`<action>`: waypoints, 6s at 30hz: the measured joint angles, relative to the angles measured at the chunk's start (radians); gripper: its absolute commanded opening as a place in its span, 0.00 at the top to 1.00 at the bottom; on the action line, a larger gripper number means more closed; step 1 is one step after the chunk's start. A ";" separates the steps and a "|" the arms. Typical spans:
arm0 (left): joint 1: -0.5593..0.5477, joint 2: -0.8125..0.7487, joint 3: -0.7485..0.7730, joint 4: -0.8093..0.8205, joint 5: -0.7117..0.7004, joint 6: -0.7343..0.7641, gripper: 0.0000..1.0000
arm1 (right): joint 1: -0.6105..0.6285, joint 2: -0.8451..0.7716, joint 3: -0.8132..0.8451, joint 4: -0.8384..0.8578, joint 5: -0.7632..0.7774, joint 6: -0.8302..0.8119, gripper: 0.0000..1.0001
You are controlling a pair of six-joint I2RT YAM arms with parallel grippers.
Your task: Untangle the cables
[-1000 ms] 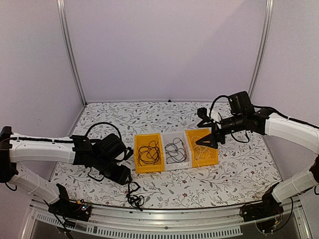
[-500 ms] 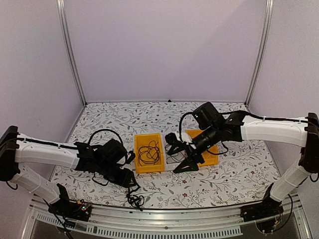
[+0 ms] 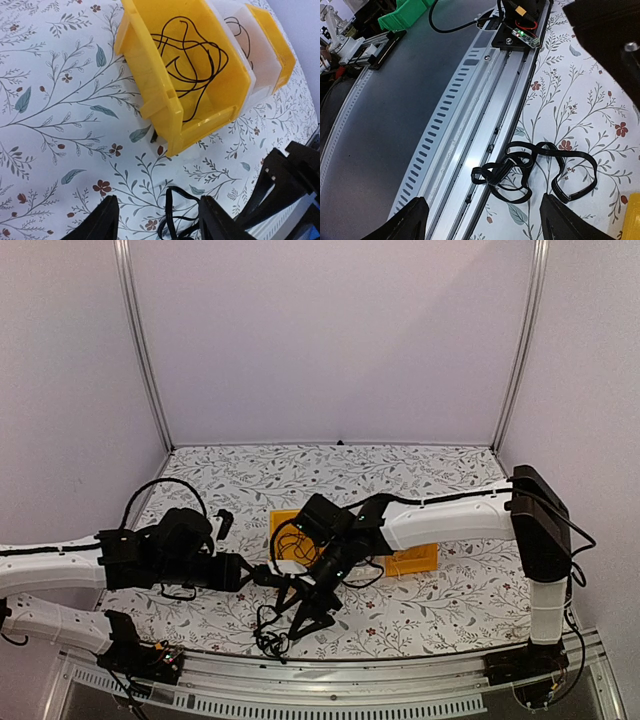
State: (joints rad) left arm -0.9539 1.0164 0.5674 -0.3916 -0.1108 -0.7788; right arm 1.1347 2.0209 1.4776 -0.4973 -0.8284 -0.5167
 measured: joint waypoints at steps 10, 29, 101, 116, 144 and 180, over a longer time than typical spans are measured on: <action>0.007 -0.055 -0.011 -0.018 -0.063 -0.008 0.46 | 0.025 0.162 0.109 -0.034 -0.050 0.040 0.30; 0.008 -0.075 -0.042 -0.009 -0.084 0.021 0.46 | 0.028 0.243 0.205 -0.084 -0.170 0.100 1.00; -0.143 0.088 0.233 0.681 0.010 0.583 1.00 | -0.442 -0.557 -0.072 -0.069 0.153 -0.009 0.42; -0.091 0.250 0.586 0.371 -0.109 0.713 1.00 | -0.610 -0.647 -0.503 0.185 0.239 -0.079 0.41; 0.094 0.446 0.454 0.340 -0.027 0.659 1.00 | -0.716 -0.673 -0.533 0.268 0.228 -0.083 0.39; 0.094 0.838 0.690 -0.084 0.055 0.572 0.94 | -0.716 -0.658 -0.533 0.266 0.235 -0.110 0.38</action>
State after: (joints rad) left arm -0.8600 1.8549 1.2572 -0.4755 -0.0563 -0.2066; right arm 0.4187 1.3632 0.9451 -0.2310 -0.5934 -0.6270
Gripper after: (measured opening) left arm 0.002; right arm 0.618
